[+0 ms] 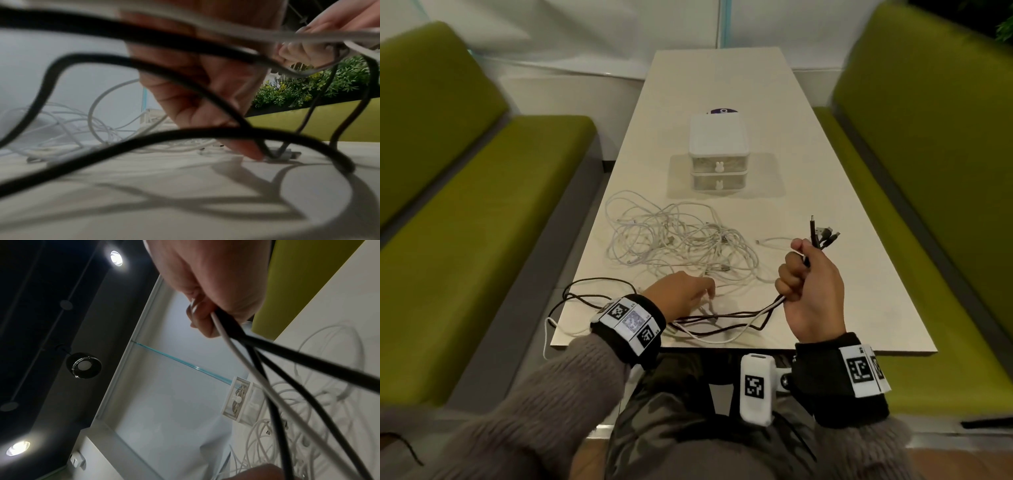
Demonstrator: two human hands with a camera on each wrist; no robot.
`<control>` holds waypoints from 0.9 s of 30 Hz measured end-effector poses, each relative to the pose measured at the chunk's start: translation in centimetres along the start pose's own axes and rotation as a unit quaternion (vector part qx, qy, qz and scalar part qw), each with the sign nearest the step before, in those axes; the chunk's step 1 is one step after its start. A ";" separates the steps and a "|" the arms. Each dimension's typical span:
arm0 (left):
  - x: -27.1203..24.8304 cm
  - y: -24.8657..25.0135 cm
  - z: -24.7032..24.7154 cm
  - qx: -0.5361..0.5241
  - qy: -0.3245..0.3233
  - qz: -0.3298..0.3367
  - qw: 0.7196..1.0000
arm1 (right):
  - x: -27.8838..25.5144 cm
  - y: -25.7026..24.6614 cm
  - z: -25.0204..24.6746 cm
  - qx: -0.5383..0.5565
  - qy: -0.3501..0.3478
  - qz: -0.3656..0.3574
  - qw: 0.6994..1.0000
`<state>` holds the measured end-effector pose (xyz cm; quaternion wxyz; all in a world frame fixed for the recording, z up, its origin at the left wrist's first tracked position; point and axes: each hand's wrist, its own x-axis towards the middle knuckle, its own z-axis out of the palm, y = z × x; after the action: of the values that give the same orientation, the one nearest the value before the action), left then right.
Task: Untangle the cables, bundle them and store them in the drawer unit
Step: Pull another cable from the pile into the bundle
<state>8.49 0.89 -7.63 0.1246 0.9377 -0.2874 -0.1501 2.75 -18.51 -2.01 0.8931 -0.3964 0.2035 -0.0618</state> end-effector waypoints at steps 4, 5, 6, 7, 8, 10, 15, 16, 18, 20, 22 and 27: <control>-0.2 -0.6 0.2 -0.004 0.001 0.016 1.000 | 0.1 -0.3 -0.2 0.003 0.008 -0.009 1.000; -0.3 -0.7 0.2 0.004 -0.002 0.017 1.000 | 0.1 -0.3 -0.3 0.005 0.010 -0.010 1.000; -0.3 -0.7 0.2 0.015 -0.007 0.015 1.000 | 0.1 -0.3 -0.3 0.005 0.011 -0.010 1.000; -0.2 -0.7 0.3 0.023 -0.008 0.016 1.000 | 0.1 -0.3 -0.2 0.004 0.011 -0.010 1.000; -0.1 -0.6 0.3 0.032 -0.010 0.018 0.999 | 0.1 -0.2 -0.2 0.002 0.010 -0.010 1.000; 0.4 -0.6 0.3 0.034 0.000 0.034 0.999 | 0.1 -0.1 0.0 -0.002 0.007 -0.010 1.000; 1.4 -0.8 -2.5 -0.194 0.183 0.025 0.963 | 0.1 -0.3 -0.3 -0.013 0.018 -0.028 0.999; 1.3 -0.6 -3.5 -0.262 0.234 0.003 0.936 | 0.1 -0.5 -0.4 -0.017 0.022 -0.033 0.999; 0.8 -0.2 -5.3 -0.360 0.296 -0.015 0.885 | 0.1 -0.5 -0.4 -0.033 0.025 -0.043 0.998; 0.3 0.7 -6.8 -0.346 0.315 -0.016 0.884 | 0.1 -0.3 -0.2 -0.060 0.024 -0.054 0.996; 0.1 1.3 -7.5 -0.327 0.334 -0.019 0.884 | 0.0 -0.1 0.1 -0.091 0.022 -0.064 0.994; 0.1 2.4 -8.9 -0.458 0.333 -0.001 0.824 | -0.4 0.1 0.5 -0.114 0.006 -0.087 0.990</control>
<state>10.53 0.23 1.31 0.6280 0.7659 -0.1257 0.0572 2.58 -18.00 -1.67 0.8323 -0.5112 0.1790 -0.1181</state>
